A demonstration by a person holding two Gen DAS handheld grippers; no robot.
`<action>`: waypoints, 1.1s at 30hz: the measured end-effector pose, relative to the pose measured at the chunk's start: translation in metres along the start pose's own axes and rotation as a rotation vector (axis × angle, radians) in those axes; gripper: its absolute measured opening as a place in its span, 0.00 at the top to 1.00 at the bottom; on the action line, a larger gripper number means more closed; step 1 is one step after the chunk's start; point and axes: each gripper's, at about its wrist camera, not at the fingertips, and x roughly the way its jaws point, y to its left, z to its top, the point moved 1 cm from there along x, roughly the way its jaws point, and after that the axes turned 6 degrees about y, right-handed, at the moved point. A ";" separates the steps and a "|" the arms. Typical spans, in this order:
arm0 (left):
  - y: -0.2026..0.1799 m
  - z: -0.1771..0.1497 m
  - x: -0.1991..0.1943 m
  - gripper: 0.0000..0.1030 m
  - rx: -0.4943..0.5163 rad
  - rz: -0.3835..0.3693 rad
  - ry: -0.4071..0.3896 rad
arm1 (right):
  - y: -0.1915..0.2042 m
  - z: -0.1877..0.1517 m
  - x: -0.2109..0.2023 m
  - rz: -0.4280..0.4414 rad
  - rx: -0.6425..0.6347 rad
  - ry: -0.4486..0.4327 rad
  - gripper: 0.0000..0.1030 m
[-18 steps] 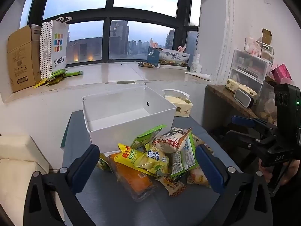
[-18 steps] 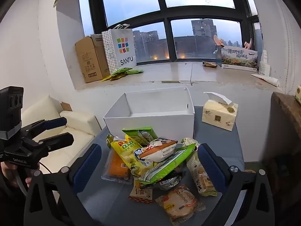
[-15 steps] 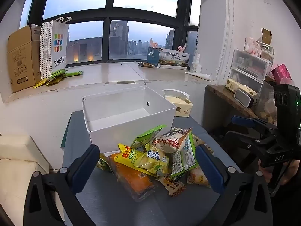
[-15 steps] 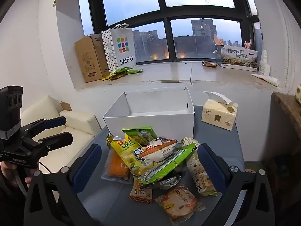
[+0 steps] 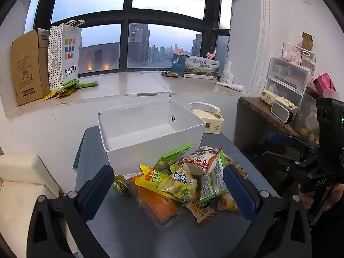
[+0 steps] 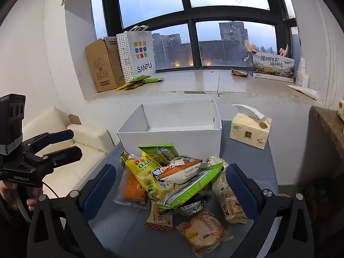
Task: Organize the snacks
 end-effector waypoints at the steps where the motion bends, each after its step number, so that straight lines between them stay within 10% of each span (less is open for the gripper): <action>1: 0.001 0.001 0.000 0.00 0.000 0.006 -0.001 | 0.000 0.000 0.000 -0.002 0.000 0.000 0.00; 33: 0.013 0.000 -0.005 0.00 -0.022 0.044 -0.017 | -0.001 0.000 -0.002 0.002 0.004 -0.004 0.00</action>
